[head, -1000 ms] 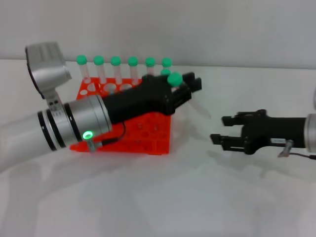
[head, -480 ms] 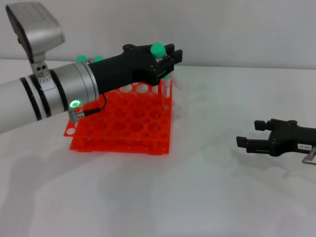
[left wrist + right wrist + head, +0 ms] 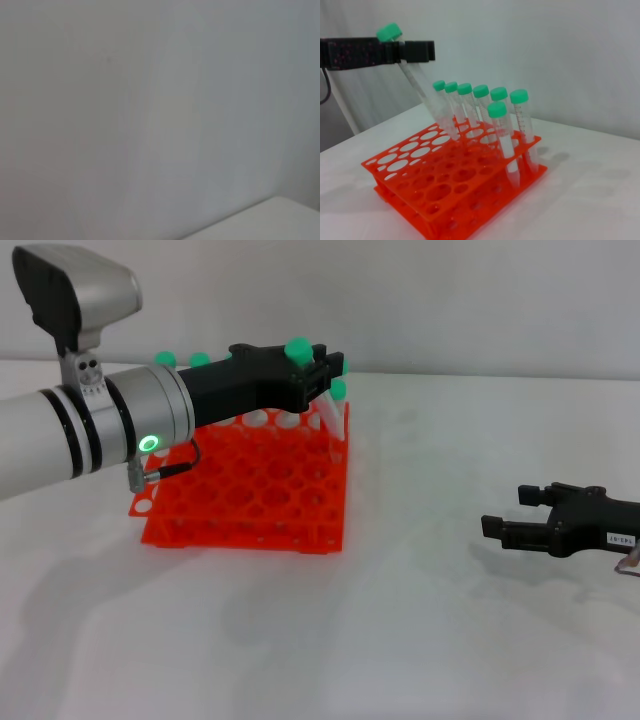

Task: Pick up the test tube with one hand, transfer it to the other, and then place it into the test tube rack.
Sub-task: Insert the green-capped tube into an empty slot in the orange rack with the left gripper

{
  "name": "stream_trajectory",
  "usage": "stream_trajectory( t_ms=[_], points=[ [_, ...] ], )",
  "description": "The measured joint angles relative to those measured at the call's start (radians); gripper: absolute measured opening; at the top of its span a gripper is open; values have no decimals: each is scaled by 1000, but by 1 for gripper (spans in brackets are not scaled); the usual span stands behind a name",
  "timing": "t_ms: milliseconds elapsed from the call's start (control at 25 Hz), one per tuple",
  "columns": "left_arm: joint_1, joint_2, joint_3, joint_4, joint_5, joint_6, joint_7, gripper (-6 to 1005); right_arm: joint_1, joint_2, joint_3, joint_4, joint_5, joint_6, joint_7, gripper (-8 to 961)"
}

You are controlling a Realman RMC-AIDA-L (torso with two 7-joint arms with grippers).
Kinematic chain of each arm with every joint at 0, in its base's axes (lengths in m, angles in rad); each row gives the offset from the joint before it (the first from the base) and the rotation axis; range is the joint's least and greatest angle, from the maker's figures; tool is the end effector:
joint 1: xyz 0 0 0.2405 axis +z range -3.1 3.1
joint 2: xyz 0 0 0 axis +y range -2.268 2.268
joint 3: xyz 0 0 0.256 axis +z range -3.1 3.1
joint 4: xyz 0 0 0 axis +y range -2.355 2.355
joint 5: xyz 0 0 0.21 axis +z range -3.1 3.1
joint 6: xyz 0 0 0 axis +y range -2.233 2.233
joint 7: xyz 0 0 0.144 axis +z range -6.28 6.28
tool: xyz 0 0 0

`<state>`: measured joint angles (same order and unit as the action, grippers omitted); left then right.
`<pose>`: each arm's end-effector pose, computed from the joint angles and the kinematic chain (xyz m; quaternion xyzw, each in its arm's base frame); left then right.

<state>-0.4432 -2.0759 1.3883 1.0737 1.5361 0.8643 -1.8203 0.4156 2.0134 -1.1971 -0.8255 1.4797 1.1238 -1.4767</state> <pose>-0.1666 0.3934 -0.0033 -0.8861 -0.2549 -0.2797 0.2677 0.2605 0.3620 0.0026 -0.9091 0.2894 0.1976 0.2253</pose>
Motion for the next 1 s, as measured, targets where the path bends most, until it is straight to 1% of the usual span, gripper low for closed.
stream_trajectory(
  t_ms=[240,280,320,440,640,800,1000],
  points=[
    [0,1,-2,68,160,1,-159,228,0,-1,1,11,1,-1,0,857],
    [2,1,-2,93,225,1,-195,229,0,-1,1,12,1,-1,-1,857],
    [2,1,-2,93,225,1,-195,229,0,-1,0,12,1,-1,-2,857],
    [7,-1,-2,125,308,-6,-220,230,0,-1,-3,14,1,-3,-6,857],
    [30,-4,4,143,420,-96,-211,232,1,-1,-2,32,1,-7,-13,857],
    [51,-5,10,150,447,-170,-164,234,8,-1,0,50,1,-12,-17,857],
    [52,-6,11,148,421,-196,-112,236,16,1,-7,51,1,-22,-18,857]
  ],
)
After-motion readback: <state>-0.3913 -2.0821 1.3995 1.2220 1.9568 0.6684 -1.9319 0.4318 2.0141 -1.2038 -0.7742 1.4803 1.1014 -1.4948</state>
